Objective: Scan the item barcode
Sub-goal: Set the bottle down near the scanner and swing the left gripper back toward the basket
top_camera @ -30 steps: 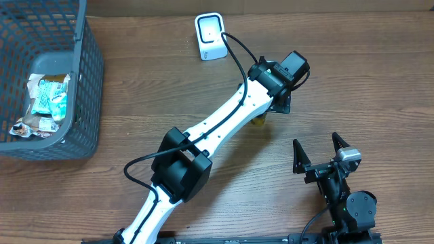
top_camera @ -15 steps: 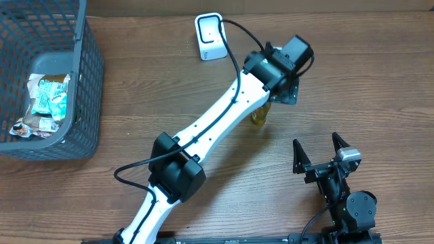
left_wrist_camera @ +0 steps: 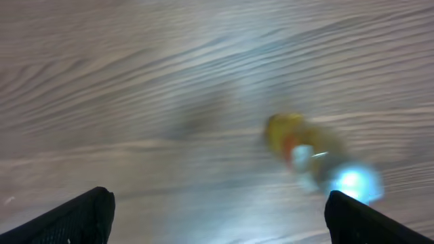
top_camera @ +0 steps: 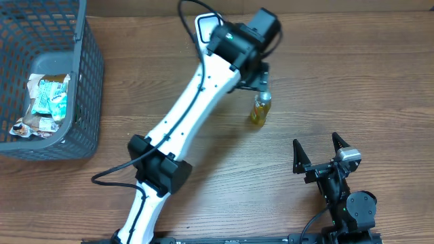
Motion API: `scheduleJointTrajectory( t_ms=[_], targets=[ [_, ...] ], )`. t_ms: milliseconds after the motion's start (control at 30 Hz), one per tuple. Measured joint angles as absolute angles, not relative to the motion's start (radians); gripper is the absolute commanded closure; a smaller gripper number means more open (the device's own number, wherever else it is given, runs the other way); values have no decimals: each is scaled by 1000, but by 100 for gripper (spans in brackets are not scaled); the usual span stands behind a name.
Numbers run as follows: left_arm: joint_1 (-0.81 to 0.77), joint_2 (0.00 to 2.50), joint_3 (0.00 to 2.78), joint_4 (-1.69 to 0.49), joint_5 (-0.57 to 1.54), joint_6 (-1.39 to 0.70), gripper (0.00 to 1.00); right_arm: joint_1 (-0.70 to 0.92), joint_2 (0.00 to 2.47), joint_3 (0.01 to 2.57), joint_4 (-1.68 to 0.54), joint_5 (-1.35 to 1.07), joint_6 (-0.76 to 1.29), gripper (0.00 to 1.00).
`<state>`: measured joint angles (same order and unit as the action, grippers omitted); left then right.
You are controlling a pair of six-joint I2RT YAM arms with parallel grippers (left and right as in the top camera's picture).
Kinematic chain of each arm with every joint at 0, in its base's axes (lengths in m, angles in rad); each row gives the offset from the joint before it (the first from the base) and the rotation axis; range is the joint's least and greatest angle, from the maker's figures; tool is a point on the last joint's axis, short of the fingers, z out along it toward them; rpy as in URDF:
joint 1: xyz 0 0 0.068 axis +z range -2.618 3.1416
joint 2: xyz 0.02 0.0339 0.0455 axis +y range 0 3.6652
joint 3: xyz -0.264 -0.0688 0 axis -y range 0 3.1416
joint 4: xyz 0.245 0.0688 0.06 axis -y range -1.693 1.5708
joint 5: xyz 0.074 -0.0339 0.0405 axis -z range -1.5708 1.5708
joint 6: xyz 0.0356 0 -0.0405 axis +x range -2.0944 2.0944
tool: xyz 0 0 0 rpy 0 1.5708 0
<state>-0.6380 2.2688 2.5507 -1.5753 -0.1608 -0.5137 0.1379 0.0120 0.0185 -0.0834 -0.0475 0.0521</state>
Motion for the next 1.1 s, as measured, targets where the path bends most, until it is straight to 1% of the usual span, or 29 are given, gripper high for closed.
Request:
scheduleJointTrajectory(
  t_ms=[133, 267, 533, 867, 1100],
  targets=[
    [-552, 2226, 2566, -1628, -160, -485, 0, 138, 12, 19, -83, -48, 52, 0],
    [-436, 2116, 2571, -1680, -161, -467, 0, 138, 12, 19, -83, -47, 52, 0],
    [-205, 1907, 2601, -1685, -161, -391, 0, 138, 12, 19, -83, -47, 52, 0],
    [17, 1882, 2584, -1687, -161, -328, 0, 138, 12, 19, -83, -47, 52, 0],
    [167, 1882, 2510, -1687, -161, -318, 0, 138, 12, 19, -83, -47, 52, 0]
  ],
)
